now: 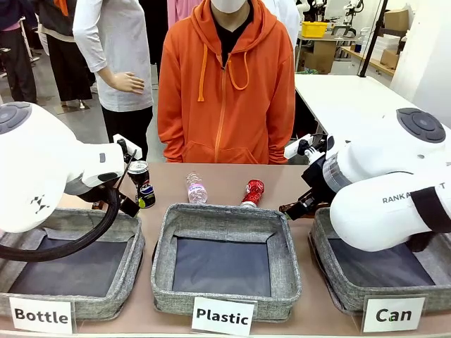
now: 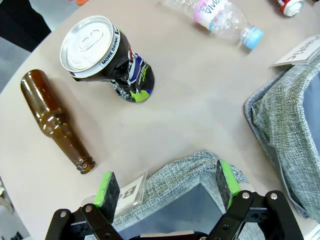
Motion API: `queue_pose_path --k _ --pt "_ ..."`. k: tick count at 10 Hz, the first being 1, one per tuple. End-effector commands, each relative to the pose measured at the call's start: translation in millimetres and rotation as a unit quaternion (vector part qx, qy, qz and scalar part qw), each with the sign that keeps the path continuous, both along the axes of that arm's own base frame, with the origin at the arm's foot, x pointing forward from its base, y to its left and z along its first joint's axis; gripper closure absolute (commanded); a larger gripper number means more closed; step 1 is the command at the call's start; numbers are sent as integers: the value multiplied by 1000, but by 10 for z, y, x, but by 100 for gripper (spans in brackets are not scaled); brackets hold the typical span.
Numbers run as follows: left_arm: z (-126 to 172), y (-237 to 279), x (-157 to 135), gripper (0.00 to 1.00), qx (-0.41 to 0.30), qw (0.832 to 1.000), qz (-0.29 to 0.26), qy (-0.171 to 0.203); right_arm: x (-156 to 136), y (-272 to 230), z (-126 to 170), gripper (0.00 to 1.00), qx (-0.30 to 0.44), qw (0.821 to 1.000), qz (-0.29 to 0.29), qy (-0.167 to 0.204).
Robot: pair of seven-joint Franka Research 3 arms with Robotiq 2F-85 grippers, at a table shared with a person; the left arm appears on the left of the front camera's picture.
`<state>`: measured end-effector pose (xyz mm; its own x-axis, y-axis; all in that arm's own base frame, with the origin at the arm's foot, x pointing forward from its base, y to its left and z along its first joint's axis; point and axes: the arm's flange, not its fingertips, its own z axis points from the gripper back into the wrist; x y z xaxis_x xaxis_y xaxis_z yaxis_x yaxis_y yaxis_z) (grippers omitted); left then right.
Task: Sort the can waste into the basket.
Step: Pick up the can waste from the table and place it in the right Fabric basket.
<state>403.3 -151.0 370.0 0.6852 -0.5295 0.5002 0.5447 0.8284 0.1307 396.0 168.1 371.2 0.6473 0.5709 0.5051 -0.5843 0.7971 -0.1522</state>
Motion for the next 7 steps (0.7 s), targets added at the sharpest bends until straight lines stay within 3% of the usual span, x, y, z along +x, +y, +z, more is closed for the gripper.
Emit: queue_pose_path --k 1,3,4,6,7 --pt "1 0 0 0 0 1000 0 0 0 -1 0 0 0 1000 0 0" --pt "0 0 0 0 0 1000 0 0 -98 -48 160 0 10 1000 11 -1" --pt "185 62 -120 0 -31 998 -53 23 -205 -142 364 0 30 999 16 7" --pt "646 273 -435 0 -107 986 -118 48 -471 -425 799 0 115 991 1 63" --pt "796 428 -569 0 -150 973 -165 62 -626 -583 978 0 180 979 8 94"
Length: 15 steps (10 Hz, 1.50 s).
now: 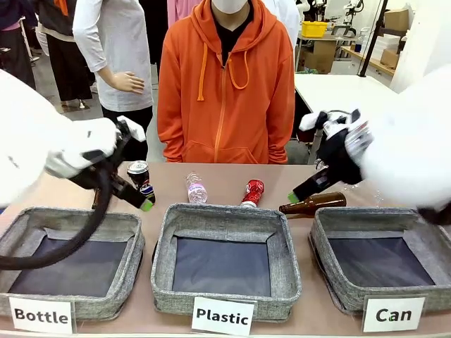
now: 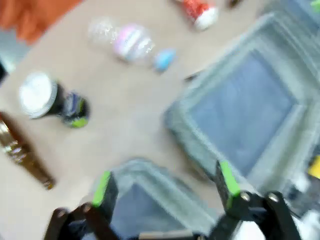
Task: Sort the can waste into the basket.
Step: Pick up the can waste from the table and place it in the right Fabric basket.
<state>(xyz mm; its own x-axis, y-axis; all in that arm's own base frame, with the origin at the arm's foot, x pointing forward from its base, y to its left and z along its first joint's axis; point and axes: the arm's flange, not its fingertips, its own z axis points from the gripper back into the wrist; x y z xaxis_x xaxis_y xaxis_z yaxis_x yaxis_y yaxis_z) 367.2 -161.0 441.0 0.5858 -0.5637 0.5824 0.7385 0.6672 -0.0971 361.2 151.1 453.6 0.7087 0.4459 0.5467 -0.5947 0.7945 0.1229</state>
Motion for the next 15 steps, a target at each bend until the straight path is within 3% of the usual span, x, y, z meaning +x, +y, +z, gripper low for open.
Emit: queue_pose_path --k 1,2,3,4,6,8,10,11,12,13,15 --pt "238 779 -335 0 -73 992 -95 38 -465 -649 324 0 130 989 31 69" --pt "329 1037 -394 0 -120 981 -145 56 -610 -939 425 0 168 983 26 69" --pt "388 1370 -456 0 -160 973 -154 67 -771 -1282 488 0 210 975 15 69" --pt "376 1771 -468 0 -206 969 -118 70 -955 -1641 503 0 253 966 1 58" --pt "261 2318 -508 0 -314 947 8 59 -1344 -2403 369 0 337 938 -80 25" --pt "-71 2880 -605 0 -411 899 120 91 -1562 -2985 106 0 394 905 -160 20" --pt "-287 3126 -672 0 -488 845 192 104 -1585 -3381 -203 0 437 866 -239 38" --pt "-356 3148 -735 0 -496 833 218 107 -1576 -3462 -295 0 445 860 -247 46" --pt "-365 3134 -731 0 -477 827 277 110 -1542 -3453 -339 0 438 860 -257 51" --pt "-338 3414 -677 0 -477 845 210 118 -1593 -3921 50 0 429 866 -253 50" --pt "-338 3414 -677 0 -477 845 210 118 -1593 -3921 50 0 429 866 -253 50"
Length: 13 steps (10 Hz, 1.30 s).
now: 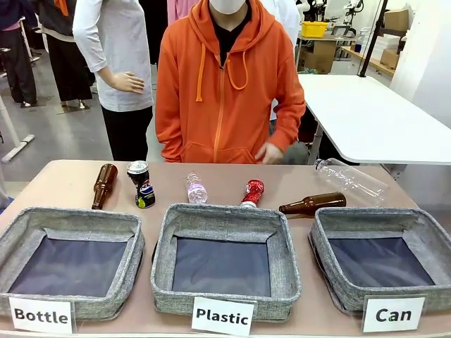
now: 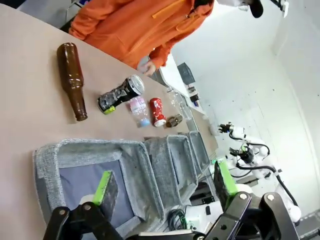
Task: Sort the can waste into the basket.
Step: Pick up the can waste from the table and place it in the right Fabric basket.
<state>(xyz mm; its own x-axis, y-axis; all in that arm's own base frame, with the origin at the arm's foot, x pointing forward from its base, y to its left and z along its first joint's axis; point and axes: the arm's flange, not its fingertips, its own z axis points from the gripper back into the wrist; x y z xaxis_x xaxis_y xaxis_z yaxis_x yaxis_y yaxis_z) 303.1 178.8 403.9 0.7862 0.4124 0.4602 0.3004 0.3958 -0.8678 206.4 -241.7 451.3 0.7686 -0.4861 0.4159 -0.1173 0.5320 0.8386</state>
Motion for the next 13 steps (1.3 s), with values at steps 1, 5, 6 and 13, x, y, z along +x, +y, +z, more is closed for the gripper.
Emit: queue_pose_path --k 1,5,6,13 --pt "33 15 -36 0 8 1000 -14 -17 -45 7 74 0 -6 1000 4 -17" --pt "110 -214 79 0 61 995 -69 -23 -45 7 74 0 -6 1000 4 -17" --pt "160 -406 280 0 123 986 -105 -38 -45 7 74 0 -6 1000 4 -17" --pt "-60 -1585 1752 0 225 936 -221 -154 -45 7 74 0 -6 1000 4 -17"
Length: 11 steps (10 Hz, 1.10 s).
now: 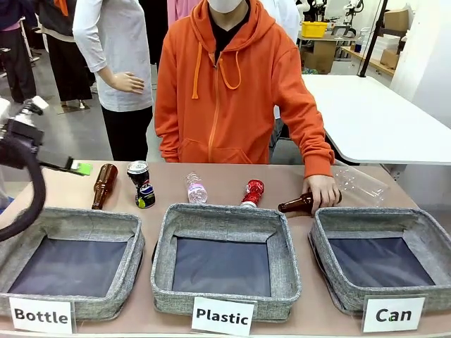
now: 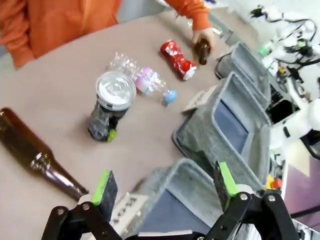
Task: Sort the can waste into the basket.
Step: Pick up the can waste from the table and place it in the right Fabric basket.
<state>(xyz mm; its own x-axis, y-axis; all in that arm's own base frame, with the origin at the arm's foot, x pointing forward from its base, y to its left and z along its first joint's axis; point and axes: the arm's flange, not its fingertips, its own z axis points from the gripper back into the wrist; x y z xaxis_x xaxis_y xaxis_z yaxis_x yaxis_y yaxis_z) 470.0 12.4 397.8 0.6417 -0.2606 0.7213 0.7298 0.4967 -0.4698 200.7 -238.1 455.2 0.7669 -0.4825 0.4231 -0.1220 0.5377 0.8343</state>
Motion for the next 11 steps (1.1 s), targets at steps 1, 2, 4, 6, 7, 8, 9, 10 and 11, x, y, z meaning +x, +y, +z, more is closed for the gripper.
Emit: queue_pose_path --k 1,2,4,6,7,8,9,10,11 --pt "77 107 -162 0 5 1000 4 5 11 -29 34 0 -2 1000 3 -15" --pt "77 107 -162 0 5 1000 4 5 11 -29 34 0 -2 1000 3 -15" --pt "77 107 -162 0 5 1000 4 5 11 -29 34 0 -2 1000 3 -15" --pt "74 64 130 0 -17 999 -24 -33 11 -29 34 0 -2 1000 3 -15" --pt "103 122 324 0 -34 995 -71 -60 11 -29 34 0 -2 1000 3 -15" --pt "56 195 504 0 -47 991 -102 -78 11 -29 34 0 -2 1000 3 -15" --pt "-44 261 656 0 -58 986 -122 -102 11 -29 34 0 -2 1000 3 -15" --pt "-132 248 772 0 -63 974 -171 -137 11 -29 34 0 -2 1000 3 -15" --pt "-229 258 868 0 -56 960 -202 -185 11 -29 34 0 -2 1000 3 -15"
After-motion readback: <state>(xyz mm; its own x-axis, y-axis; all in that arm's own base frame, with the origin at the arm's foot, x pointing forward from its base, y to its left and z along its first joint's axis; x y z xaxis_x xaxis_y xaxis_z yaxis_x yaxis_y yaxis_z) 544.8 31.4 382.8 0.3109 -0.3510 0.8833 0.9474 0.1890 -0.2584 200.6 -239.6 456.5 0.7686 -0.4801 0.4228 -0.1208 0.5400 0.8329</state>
